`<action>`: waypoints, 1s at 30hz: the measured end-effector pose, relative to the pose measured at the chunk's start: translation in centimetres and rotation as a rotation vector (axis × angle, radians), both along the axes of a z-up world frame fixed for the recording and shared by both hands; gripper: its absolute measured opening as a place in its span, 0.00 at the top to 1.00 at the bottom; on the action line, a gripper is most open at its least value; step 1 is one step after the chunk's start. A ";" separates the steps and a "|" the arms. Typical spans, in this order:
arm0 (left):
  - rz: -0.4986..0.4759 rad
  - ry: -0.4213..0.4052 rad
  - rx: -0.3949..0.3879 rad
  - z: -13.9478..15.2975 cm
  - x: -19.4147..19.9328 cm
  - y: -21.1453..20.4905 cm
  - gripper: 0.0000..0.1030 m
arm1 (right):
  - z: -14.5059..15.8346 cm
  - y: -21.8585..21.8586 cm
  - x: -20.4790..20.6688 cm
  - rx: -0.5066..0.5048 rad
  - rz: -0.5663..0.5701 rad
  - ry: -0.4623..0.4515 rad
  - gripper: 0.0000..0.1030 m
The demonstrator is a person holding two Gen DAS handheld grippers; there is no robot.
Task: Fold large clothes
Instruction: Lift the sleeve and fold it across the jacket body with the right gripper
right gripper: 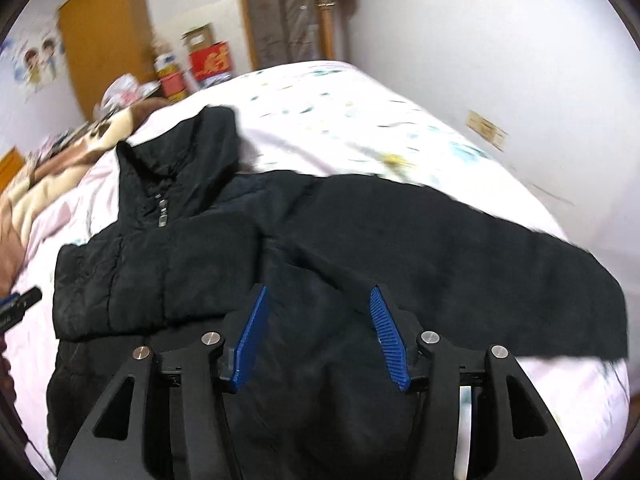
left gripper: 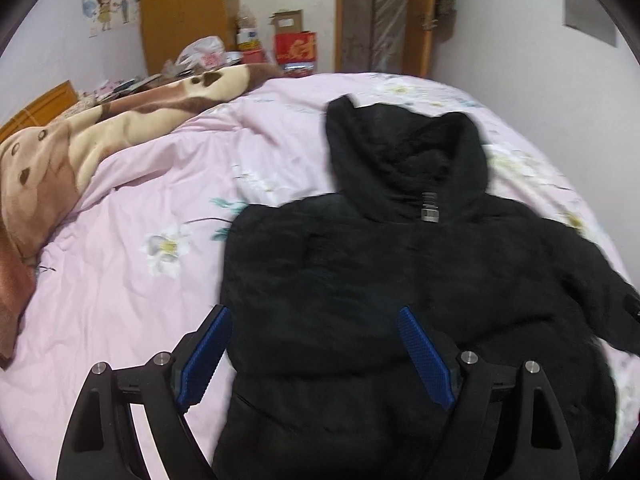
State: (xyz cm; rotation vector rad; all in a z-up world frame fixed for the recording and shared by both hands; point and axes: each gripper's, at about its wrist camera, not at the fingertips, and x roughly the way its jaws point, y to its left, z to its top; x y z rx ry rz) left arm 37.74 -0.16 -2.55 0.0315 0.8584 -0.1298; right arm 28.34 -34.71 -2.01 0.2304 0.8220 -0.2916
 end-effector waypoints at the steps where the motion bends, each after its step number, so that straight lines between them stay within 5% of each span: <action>1: -0.020 0.004 -0.012 0.4 -1.2 -1.0 0.17 | 0.3 -1.0 -1.3 0.006 -0.018 -0.001 0.42; 12: -0.168 0.031 -0.026 -0.1 -8.1 -11.7 0.16 | -0.5 -13.7 -12.9 0.011 -0.362 -0.002 0.33; 20: -0.245 0.080 -0.035 -1.7 -9.1 -17.7 0.16 | -2.6 -22.0 -15.6 -0.017 -0.498 0.057 0.25; 23: -0.251 0.110 -0.070 -2.1 -9.3 -19.0 0.16 | -3.3 -23.9 -15.8 0.025 -0.546 0.051 0.25; 30: -0.292 0.119 -0.013 -3.4 -9.8 -20.8 0.16 | -5.8 -25.6 -14.3 0.126 -0.550 0.078 0.25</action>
